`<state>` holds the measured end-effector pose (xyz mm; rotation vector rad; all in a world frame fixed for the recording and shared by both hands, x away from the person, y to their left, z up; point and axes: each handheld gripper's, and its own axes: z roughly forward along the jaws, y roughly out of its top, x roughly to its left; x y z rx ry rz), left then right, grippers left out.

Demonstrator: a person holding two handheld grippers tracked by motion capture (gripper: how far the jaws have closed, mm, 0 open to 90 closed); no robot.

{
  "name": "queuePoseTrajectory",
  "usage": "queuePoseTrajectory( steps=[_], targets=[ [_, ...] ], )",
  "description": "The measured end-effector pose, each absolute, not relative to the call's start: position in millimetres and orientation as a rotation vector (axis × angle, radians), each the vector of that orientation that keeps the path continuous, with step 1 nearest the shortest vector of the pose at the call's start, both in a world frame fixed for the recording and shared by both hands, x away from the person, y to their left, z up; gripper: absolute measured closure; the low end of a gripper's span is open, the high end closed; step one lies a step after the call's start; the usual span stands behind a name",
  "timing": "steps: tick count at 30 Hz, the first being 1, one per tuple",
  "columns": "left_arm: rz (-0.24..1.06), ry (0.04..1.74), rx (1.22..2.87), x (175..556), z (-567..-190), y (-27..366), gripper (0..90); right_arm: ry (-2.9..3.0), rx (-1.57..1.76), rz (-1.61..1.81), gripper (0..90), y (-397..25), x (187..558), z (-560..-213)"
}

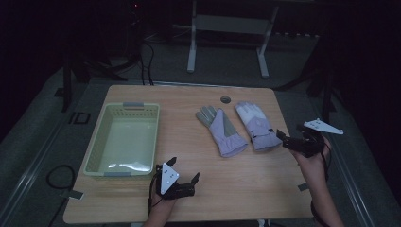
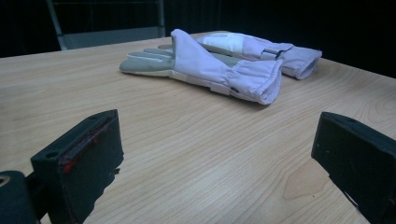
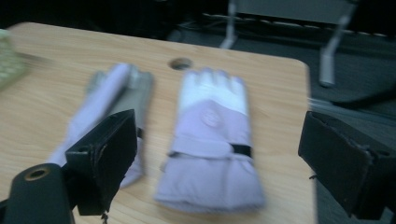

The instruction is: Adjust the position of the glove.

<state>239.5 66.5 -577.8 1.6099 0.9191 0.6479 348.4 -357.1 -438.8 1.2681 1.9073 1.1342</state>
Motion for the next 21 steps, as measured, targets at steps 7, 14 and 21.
queuePoseTrajectory(
  steps=[7,14,21],
  targets=[
    [0.642,0.920,1.608,240,-578,67,2.3,1.956,1.220,1.173,14.8,-333,366,-428],
    [0.648,0.919,1.612,240,-578,67,2.3,2.012,1.189,1.188,15.0,-306,384,-423],
    [0.652,0.918,1.616,239,-578,66,2.3,2.063,1.174,1.164,19.7,-282,400,-428]
  ],
)
